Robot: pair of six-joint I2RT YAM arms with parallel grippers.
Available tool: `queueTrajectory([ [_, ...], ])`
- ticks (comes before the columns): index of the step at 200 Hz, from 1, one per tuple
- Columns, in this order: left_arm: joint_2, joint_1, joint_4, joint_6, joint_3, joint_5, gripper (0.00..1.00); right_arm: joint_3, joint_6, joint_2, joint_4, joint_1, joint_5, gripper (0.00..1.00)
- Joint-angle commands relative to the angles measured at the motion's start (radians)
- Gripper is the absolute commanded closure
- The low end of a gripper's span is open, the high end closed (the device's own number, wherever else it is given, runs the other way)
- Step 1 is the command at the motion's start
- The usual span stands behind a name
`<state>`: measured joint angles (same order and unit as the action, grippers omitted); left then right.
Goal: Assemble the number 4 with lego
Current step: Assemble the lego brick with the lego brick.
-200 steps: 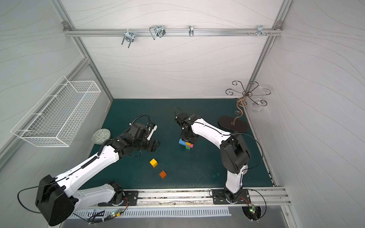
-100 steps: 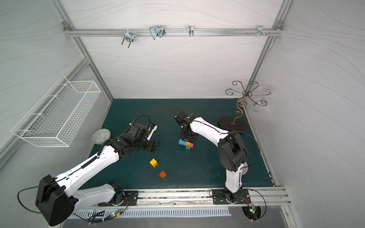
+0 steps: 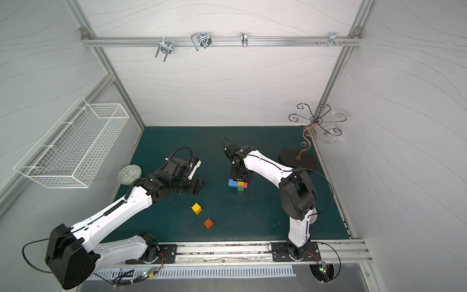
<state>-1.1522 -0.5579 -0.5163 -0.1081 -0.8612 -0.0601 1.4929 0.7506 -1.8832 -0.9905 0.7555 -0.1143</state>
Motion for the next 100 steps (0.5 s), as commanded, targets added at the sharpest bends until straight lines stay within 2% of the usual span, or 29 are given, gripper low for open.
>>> queueTrajectory([
  [1, 0.018, 0.005, 0.025, -0.003, -0.008, 0.003, 0.31, -0.074, -0.095, -0.189, 0.002, -0.003, 0.091, 1.00],
  [39, 0.015, 0.007, 0.028, -0.003, -0.009, 0.002, 0.31, -0.054, -0.119, -0.226, -0.023, -0.002, 0.104, 1.00],
  [100, 0.024, 0.008, 0.029, -0.004, -0.006, 0.006, 0.31, -0.061, -0.118, -0.157, -0.017, 0.004, 0.091, 1.00],
])
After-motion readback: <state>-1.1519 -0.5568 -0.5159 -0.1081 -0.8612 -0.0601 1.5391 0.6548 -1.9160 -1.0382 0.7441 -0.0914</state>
